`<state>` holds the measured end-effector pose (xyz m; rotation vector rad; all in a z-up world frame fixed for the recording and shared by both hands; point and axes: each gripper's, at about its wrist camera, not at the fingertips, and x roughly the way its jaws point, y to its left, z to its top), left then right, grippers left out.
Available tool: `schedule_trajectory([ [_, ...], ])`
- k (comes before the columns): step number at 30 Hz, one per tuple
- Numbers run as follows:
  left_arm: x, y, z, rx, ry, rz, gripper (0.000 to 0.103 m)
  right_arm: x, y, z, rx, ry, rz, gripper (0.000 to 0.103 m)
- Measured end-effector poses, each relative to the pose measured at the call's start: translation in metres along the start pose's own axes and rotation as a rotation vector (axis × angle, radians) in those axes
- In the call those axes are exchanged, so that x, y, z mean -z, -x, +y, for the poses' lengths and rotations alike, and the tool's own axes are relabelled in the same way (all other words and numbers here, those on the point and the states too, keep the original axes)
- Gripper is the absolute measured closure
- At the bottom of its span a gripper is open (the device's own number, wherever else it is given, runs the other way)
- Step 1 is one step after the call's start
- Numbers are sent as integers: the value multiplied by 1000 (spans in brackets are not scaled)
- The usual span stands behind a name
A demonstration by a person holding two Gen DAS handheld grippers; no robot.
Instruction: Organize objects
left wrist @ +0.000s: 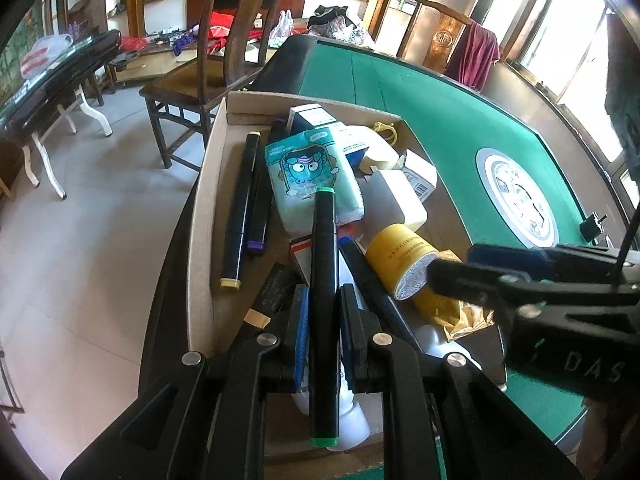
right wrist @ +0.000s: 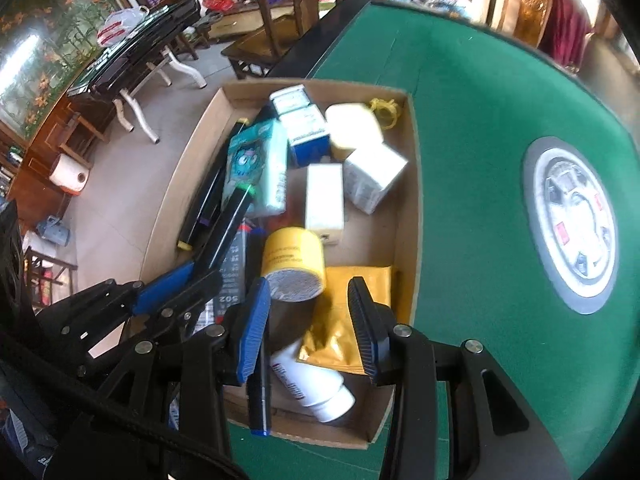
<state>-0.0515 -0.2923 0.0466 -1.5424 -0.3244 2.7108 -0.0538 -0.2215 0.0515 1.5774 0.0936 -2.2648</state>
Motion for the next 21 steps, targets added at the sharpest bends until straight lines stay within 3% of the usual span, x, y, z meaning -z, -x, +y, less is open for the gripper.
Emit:
schedule_trajectory([
  [2, 0, 4, -3, -21, -9, -13, 85, -1, 9, -2, 27, -2, -40, 54],
  [6, 1, 17, -9, -74, -9, -71, 45, 1, 21, -5, 72, 14, -97, 49],
  [11, 1, 32, -18, -184, -18, -119, 34, 2, 25, -6, 32, 50, -102, 49],
  [16, 2, 42, -29, -286, -12, -126, 33, 10, 33, -21, 11, 68, -117, 49],
  [19, 2, 52, -35, -284, -19, -137, 32, 14, 40, -34, 13, 69, -121, 49],
  [21, 5, 61, -38, -275, -4, -140, 23, 18, 47, -40, 18, 79, -133, 49],
])
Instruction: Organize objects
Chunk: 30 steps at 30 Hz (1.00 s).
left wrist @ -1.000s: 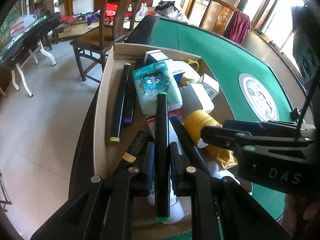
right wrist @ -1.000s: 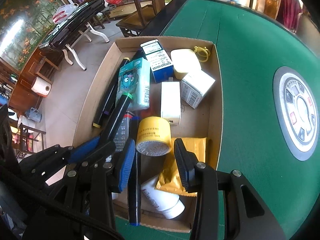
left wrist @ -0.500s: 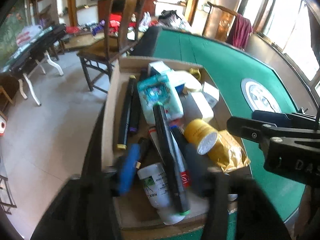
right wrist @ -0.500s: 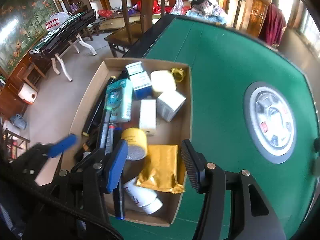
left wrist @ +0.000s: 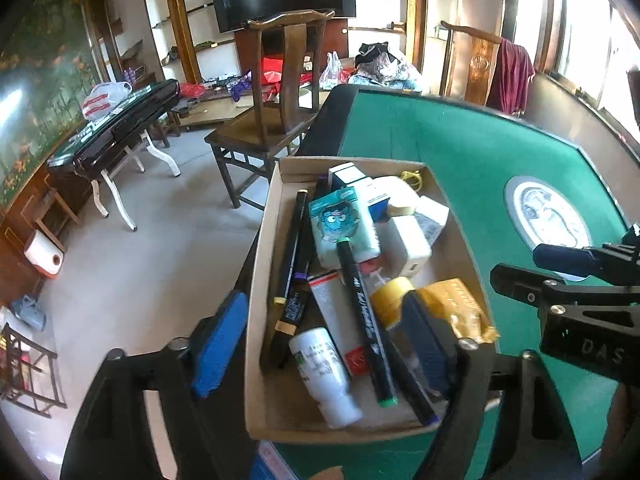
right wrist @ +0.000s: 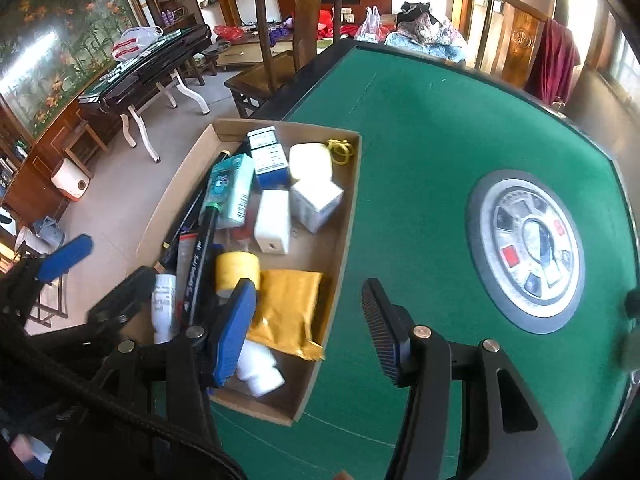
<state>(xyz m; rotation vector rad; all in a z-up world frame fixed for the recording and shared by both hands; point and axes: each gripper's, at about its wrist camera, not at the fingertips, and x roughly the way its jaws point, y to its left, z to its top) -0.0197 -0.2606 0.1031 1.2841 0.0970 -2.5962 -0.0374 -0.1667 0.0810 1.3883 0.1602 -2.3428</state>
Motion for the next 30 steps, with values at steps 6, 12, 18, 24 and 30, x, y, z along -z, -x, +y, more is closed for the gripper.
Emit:
schedule_trajectory([
  [6, 3, 13, -13, -57, -42, -7, 22, 7, 14, -8, 1, 36, -19, 49],
  [12, 2, 27, -17, -77, -86, -27, 22, 9, 21, -12, -17, 38, -17, 49],
  [18, -2, 40, 7, -74, 6, -58, 22, 13, 23, -1, -46, 59, -18, 49],
  [24, 1, 45, 24, -225, 9, -96, 22, 17, 26, 14, -41, 104, -34, 49],
  [30, 6, 49, 32, -248, 49, -112, 22, 20, 24, 20, -41, 119, -29, 49],
])
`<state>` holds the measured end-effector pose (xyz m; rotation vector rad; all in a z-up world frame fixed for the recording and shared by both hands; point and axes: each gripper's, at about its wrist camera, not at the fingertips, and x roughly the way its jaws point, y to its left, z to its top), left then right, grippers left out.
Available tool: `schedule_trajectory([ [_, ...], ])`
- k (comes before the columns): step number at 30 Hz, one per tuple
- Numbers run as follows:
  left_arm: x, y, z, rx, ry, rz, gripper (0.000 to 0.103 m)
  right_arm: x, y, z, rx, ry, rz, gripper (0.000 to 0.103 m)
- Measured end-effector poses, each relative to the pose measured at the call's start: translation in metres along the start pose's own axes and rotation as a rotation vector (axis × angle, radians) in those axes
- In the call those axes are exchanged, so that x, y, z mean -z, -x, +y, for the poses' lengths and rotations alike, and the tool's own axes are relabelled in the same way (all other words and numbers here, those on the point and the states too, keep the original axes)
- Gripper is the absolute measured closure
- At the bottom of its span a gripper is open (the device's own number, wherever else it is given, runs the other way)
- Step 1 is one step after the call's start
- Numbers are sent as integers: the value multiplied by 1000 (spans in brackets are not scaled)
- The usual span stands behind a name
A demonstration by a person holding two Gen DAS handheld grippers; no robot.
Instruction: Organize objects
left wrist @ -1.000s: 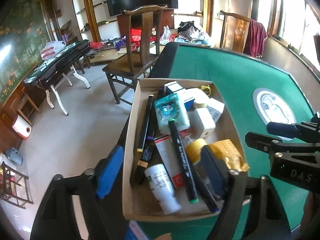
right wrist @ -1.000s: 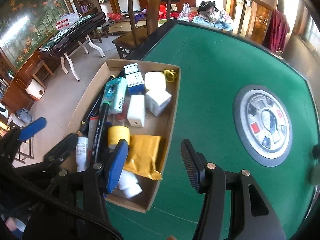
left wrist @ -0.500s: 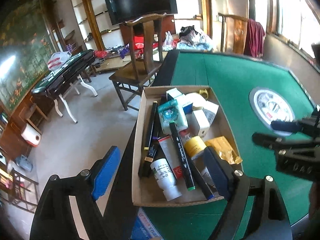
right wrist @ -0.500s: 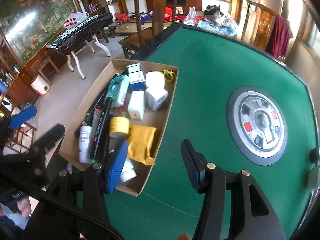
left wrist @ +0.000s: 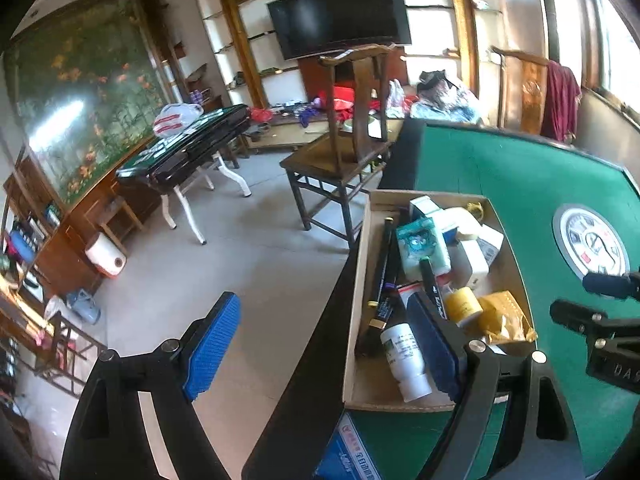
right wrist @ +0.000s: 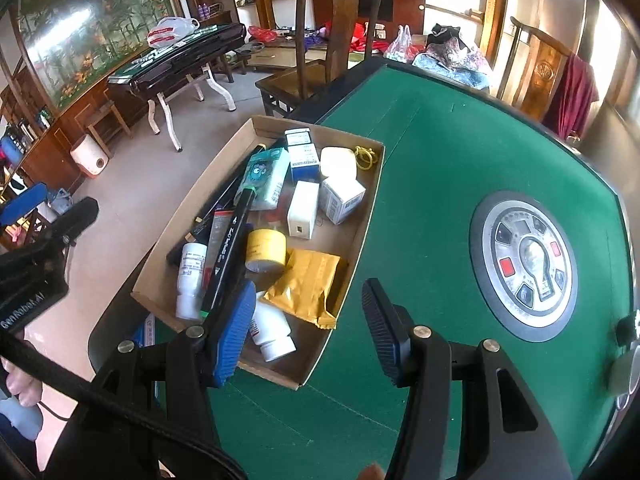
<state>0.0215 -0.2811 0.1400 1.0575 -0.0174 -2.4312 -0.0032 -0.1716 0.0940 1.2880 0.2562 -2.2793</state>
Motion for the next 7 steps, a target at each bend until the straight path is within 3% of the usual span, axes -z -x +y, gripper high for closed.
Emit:
schedule_trajectory([
  [7, 2, -1, -4, -1, -2, 13, 22, 2, -2, -2, -4, -3, 12, 49],
])
